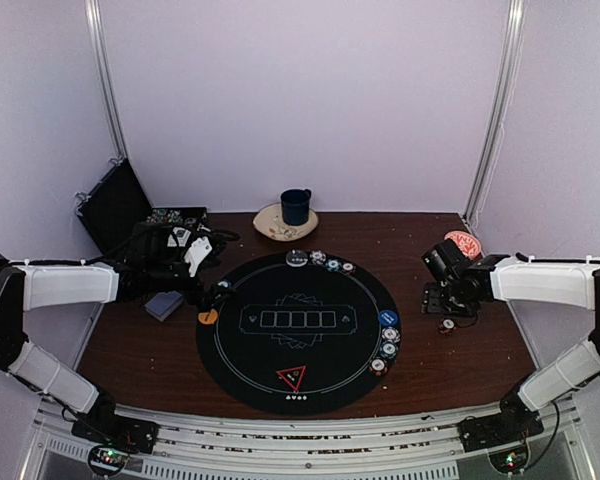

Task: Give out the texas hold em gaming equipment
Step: Pick up the pile of poker chips from the pile of poker chips.

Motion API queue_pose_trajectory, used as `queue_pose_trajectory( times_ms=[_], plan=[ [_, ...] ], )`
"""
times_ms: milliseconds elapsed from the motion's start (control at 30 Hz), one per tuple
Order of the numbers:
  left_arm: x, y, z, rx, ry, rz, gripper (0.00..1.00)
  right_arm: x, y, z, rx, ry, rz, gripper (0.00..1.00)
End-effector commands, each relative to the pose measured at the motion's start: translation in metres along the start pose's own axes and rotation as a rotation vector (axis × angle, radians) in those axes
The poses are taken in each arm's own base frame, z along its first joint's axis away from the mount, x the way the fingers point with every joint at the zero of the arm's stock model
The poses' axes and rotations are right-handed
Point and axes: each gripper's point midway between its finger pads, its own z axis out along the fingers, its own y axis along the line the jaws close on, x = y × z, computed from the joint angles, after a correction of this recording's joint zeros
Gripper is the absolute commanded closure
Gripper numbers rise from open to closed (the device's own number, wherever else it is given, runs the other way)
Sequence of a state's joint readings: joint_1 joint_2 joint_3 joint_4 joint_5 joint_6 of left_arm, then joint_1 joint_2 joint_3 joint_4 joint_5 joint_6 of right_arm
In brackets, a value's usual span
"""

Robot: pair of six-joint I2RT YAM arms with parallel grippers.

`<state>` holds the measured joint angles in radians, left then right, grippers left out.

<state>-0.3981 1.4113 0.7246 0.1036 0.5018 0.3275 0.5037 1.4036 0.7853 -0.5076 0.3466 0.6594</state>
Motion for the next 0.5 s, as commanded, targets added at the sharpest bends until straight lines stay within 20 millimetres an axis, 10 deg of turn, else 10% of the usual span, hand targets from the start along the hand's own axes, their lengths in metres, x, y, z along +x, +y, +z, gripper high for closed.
queue_pose_trajectory(
  times_ms=[0,467],
  plan=[
    [-0.014,0.004,-0.005,-0.010,-0.045,0.023,0.02,0.007,-0.016,0.006,0.039,-0.016,0.052,0.24],
    [-0.012,0.004,-0.003,-0.007,-0.040,0.022,0.02,0.022,-0.028,0.033,0.022,0.034,0.084,0.32]
  ],
)
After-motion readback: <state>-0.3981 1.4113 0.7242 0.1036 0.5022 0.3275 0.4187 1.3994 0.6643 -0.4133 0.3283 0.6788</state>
